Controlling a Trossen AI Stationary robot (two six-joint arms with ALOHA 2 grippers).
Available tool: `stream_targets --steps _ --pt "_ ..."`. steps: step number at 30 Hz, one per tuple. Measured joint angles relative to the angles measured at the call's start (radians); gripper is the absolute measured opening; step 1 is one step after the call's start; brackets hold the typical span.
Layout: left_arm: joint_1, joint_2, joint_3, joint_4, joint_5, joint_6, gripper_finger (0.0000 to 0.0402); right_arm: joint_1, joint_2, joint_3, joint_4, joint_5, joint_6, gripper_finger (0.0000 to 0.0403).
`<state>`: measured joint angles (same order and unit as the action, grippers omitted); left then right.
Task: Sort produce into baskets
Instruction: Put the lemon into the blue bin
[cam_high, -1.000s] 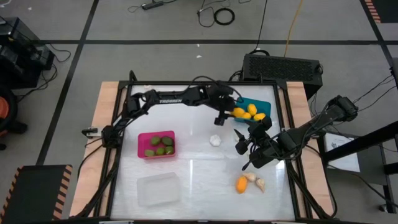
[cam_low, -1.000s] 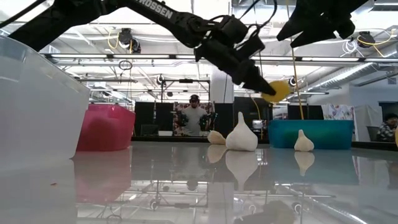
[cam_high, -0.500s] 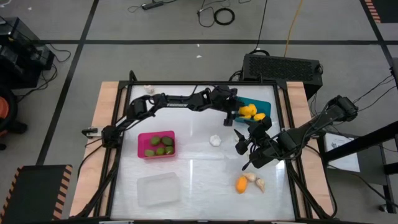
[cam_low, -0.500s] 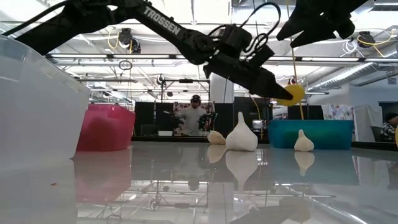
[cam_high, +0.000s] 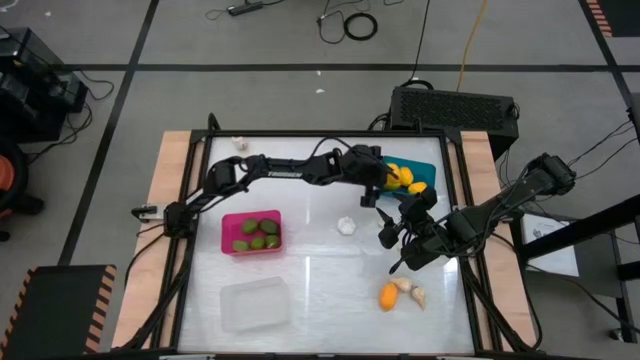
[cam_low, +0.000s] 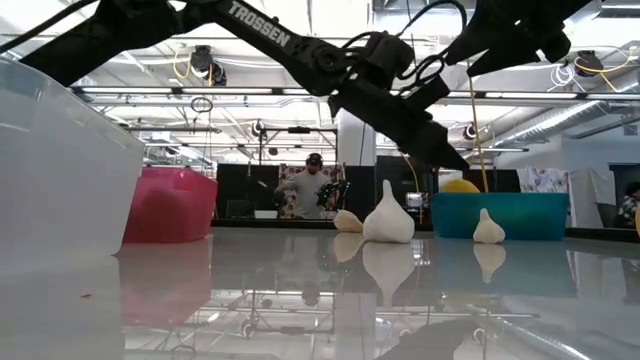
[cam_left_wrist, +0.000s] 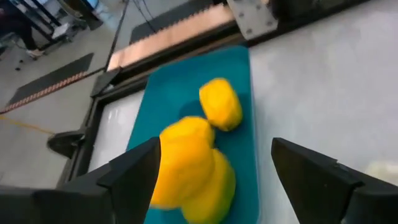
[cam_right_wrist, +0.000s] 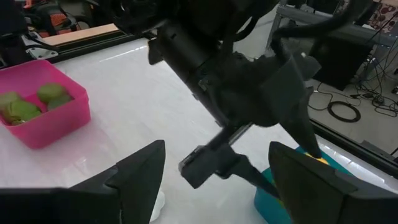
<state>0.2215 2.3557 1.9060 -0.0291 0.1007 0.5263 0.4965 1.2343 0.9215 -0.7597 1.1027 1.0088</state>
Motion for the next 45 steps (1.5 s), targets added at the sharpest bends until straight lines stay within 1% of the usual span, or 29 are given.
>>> stream_targets --steps 3,9,13,17,18,20,22,23,26,27,29,34,36,38,40,43,45 --pt "-0.002 -0.032 0.000 -0.107 -0.049 0.008 0.0313 0.000 0.000 0.000 -0.002 0.000 0.000 0.0279" --pt "-0.002 -0.143 0.000 -0.312 -0.054 0.005 0.0313 0.000 0.001 -0.001 -0.005 -0.002 0.000 0.0279" --pt "-0.002 -0.234 0.000 -0.509 -0.063 -0.008 0.0313 0.000 0.001 -0.001 0.000 -0.003 0.021 0.0279" --pt "0.014 -0.330 0.000 -0.772 -0.093 -0.038 0.0313 0.003 0.001 -0.001 0.010 -0.015 0.042 0.0279" --pt "0.024 -0.350 -0.006 -0.844 -0.087 -0.052 0.0313 0.005 0.001 -0.001 0.015 -0.029 0.050 0.0279" --pt "0.052 -0.401 -0.039 -0.911 -0.037 -0.076 0.0313 0.006 0.001 -0.001 0.036 -0.077 0.057 0.0279" --pt "0.081 -0.463 -0.114 -0.949 0.050 -0.093 0.0313 0.010 0.008 -0.002 0.061 -0.126 0.054 0.0279" --pt "0.095 -0.500 -0.161 -0.943 0.098 -0.096 0.0313 0.010 0.012 -0.002 0.071 -0.144 0.053 0.0279" --pt "0.119 -0.622 -0.338 -0.859 0.216 -0.101 0.0313 0.019 0.037 -0.002 0.103 -0.179 0.053 0.0279" --pt "0.121 -0.669 -0.406 -0.804 0.238 -0.104 0.0313 0.023 0.044 -0.002 0.115 -0.196 0.054 0.0279" --pt "0.119 -0.765 -0.536 -0.673 0.246 -0.121 0.0313 0.023 0.054 -0.002 0.146 -0.254 0.053 0.0279" --pt "0.098 -0.993 -0.811 -0.335 0.253 -0.157 0.0313 0.016 0.052 -0.002 0.237 -0.488 0.068 0.0279" --pt "0.088 -1.059 -0.914 -0.127 0.280 -0.177 0.0313 0.011 0.051 0.007 0.247 -0.589 0.081 0.0279" --pt "0.078 -1.112 -1.013 0.054 0.320 -0.182 0.0313 0.003 0.051 0.028 0.237 -0.688 0.103 0.0279" --pt "0.068 -1.143 -1.091 0.210 0.338 -0.182 0.0313 -0.008 0.050 0.052 0.233 -0.780 0.143 0.0279" --pt "0.057 -1.158 -1.179 0.333 0.341 -0.182 0.0313 -0.020 0.050 0.087 0.223 -0.891 0.241 0.0279" --pt "0.057 -1.156 -1.205 0.355 0.341 -0.180 0.0313 -0.020 0.052 0.111 0.225 -0.943 0.276 0.0279"
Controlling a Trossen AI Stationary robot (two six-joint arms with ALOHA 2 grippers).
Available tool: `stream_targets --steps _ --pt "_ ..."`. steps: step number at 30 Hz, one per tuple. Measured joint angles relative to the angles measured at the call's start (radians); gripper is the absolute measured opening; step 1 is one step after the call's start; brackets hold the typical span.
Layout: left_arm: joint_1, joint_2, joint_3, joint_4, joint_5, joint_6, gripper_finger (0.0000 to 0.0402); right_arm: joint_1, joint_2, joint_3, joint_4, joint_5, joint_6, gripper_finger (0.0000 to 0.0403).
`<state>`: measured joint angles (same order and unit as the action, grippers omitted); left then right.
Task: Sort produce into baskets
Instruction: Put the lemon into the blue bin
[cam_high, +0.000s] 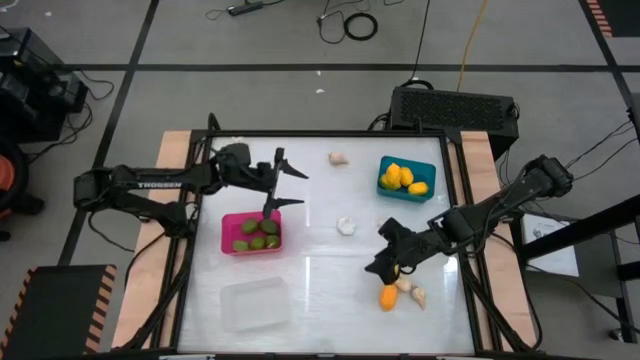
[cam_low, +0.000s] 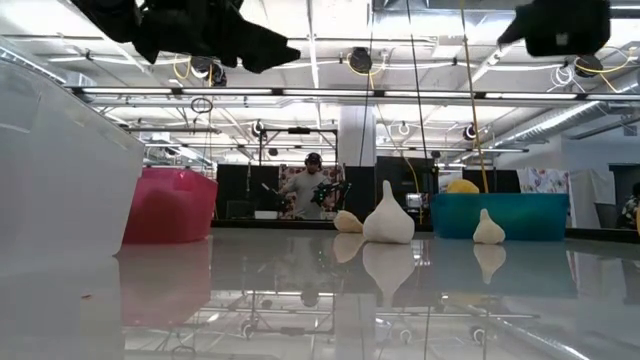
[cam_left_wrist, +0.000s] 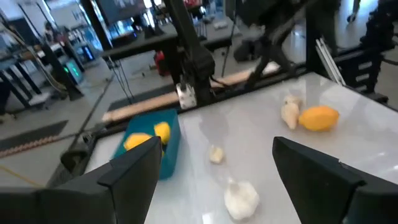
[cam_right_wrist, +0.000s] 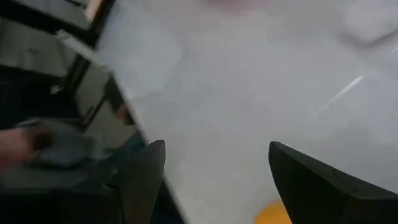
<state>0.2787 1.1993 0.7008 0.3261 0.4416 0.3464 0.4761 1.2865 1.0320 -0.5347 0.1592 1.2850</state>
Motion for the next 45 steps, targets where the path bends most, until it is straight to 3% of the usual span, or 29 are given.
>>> stream_targets --steps 5,12,17,27,33,45 --pt "0.000 -0.001 0.002 0.012 0.000 0.000 0.0313 0.003 0.010 0.025 -0.074 -0.035 0.061 0.0279" --pt "0.000 0.000 0.002 0.007 -0.004 0.011 0.0313 0.004 0.010 0.027 -0.242 -0.131 0.623 0.0279" --pt "0.000 0.000 0.002 0.009 -0.009 0.034 0.0313 0.035 0.029 0.026 -0.259 -0.155 0.829 0.0279" --pt "0.000 0.000 0.002 0.007 -0.012 0.055 0.0313 0.037 0.094 0.026 -0.232 -0.160 0.826 0.0279" --pt "0.000 0.005 0.002 0.006 -0.012 0.059 0.0313 0.047 0.128 0.026 -0.200 -0.263 0.963 0.0279" --pt "0.000 0.005 0.003 0.032 -0.012 0.059 0.0313 0.102 0.184 0.026 -0.155 -0.266 1.063 0.0279"
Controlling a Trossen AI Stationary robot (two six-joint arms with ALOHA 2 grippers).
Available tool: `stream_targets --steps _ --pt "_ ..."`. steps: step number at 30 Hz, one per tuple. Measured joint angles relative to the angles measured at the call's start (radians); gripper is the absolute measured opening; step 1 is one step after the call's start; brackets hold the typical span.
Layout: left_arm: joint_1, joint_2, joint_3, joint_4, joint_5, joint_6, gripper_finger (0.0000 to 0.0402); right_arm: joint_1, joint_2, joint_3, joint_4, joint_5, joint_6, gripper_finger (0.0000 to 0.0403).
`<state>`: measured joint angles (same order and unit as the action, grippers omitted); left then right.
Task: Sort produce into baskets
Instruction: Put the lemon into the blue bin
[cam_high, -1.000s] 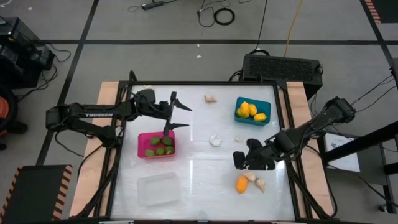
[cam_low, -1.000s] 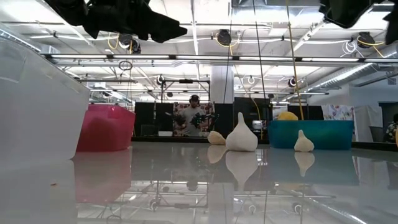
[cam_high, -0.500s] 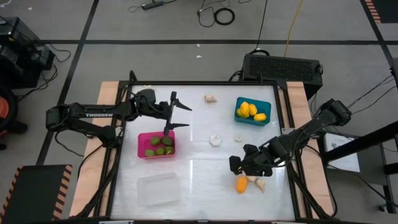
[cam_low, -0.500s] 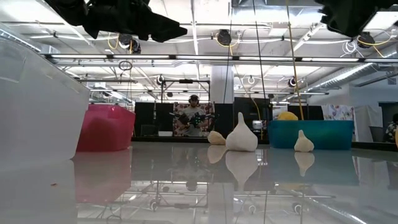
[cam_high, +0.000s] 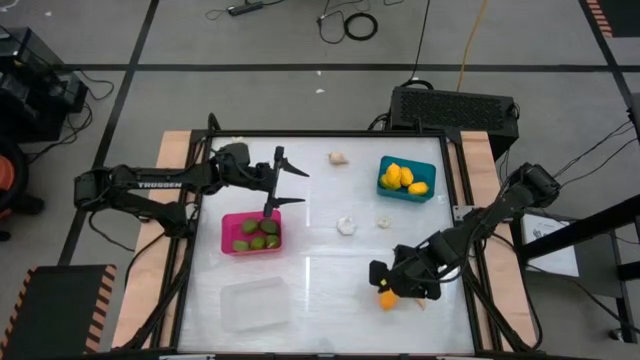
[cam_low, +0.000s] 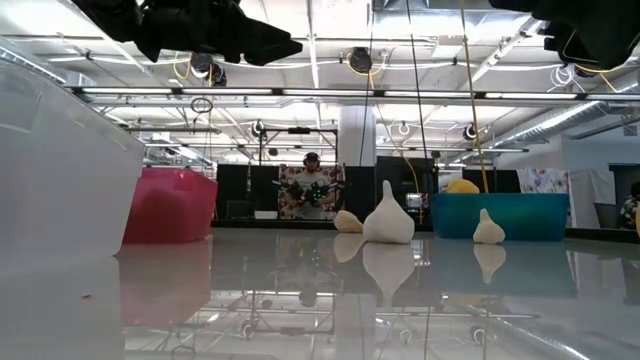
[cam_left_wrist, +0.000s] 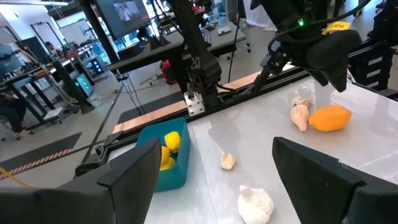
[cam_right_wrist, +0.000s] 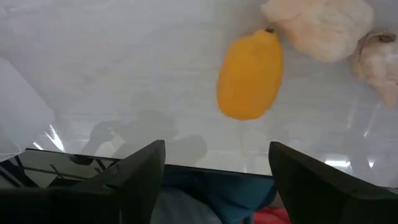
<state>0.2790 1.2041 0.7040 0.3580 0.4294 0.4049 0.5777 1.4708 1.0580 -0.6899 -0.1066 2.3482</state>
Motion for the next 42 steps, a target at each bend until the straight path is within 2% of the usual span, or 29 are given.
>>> stream_targets --steps 6,15,21,33,42 --pt "0.000 0.000 0.000 0.001 0.000 -0.005 0.0313 -0.009 0.000 0.057 -0.045 -0.008 0.000 0.0279" --pt "0.000 0.000 0.000 0.002 0.000 -0.005 0.0313 -0.005 0.055 0.278 -0.421 0.025 0.020 0.0279" --pt "0.000 0.000 0.000 0.002 0.000 -0.005 0.0313 -0.011 0.147 0.344 -0.419 0.032 -0.006 0.0279" --pt "0.000 0.000 0.000 0.007 0.000 -0.007 0.0313 -0.011 0.320 0.347 -0.342 0.032 -0.148 0.0279" --pt "0.000 0.000 0.000 0.007 0.000 -0.008 0.0313 -0.011 0.340 0.347 -0.331 0.030 -0.173 0.0279"
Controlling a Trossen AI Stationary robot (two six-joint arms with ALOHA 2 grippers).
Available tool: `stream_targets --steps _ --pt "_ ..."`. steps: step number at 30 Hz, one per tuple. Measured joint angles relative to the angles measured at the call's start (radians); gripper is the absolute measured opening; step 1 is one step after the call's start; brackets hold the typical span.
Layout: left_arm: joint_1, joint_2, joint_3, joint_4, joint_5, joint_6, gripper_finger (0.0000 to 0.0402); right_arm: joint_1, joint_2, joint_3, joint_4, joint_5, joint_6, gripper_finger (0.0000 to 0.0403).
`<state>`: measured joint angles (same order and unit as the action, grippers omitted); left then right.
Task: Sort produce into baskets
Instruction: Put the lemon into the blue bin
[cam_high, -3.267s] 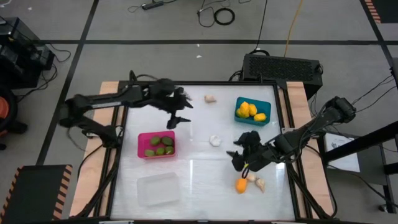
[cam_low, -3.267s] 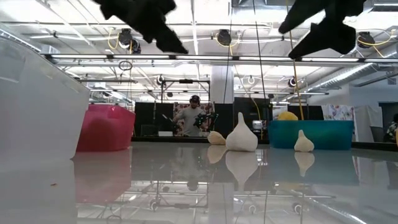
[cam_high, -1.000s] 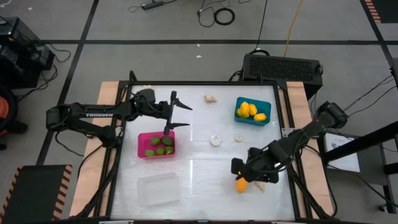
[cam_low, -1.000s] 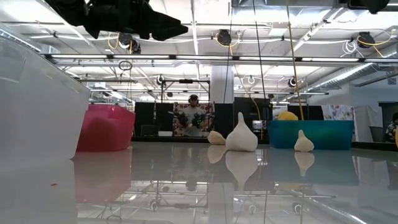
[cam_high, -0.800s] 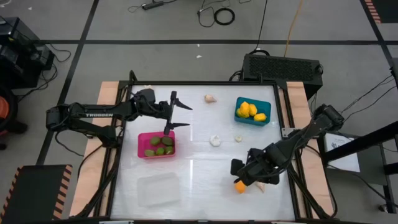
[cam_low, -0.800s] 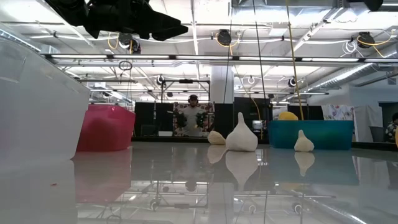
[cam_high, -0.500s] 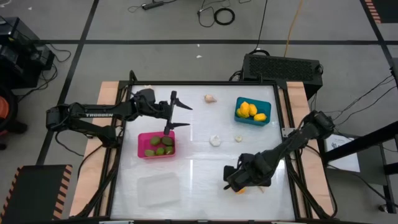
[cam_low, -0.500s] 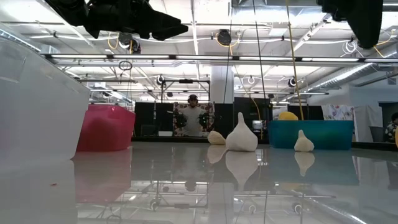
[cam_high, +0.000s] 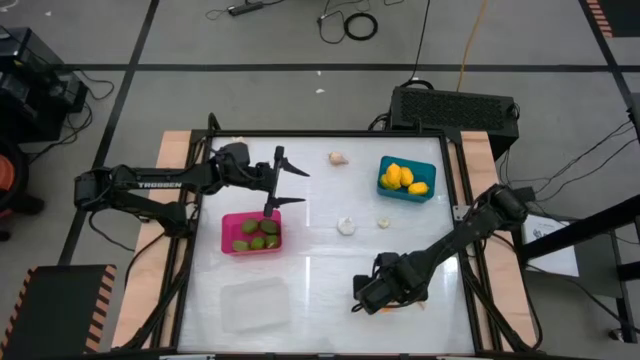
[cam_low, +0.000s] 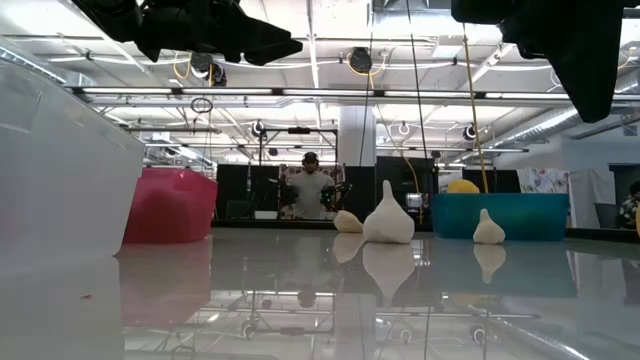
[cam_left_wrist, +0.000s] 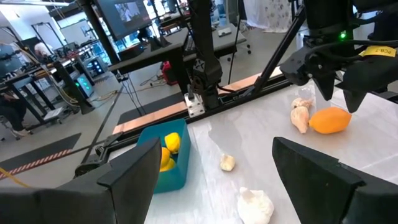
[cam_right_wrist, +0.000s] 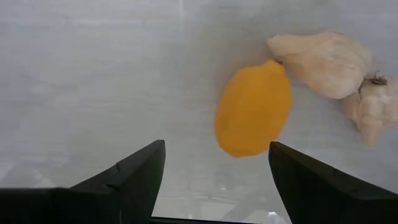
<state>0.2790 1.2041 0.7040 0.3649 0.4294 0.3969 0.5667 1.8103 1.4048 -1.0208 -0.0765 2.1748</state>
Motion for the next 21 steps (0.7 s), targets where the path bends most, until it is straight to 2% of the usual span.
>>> stream_targets --steps 9,14,21 --pt "0.000 0.000 0.000 0.000 0.000 0.001 0.0313 0.019 0.000 0.000 -0.043 0.005 0.003 0.0279" --pt "0.000 0.000 0.000 -0.005 0.000 0.001 0.0313 0.044 0.033 0.000 -0.080 0.005 0.069 0.0279" --pt "0.000 0.000 0.000 -0.007 0.000 0.001 0.0313 0.046 0.064 0.000 -0.074 0.026 0.076 0.0279"
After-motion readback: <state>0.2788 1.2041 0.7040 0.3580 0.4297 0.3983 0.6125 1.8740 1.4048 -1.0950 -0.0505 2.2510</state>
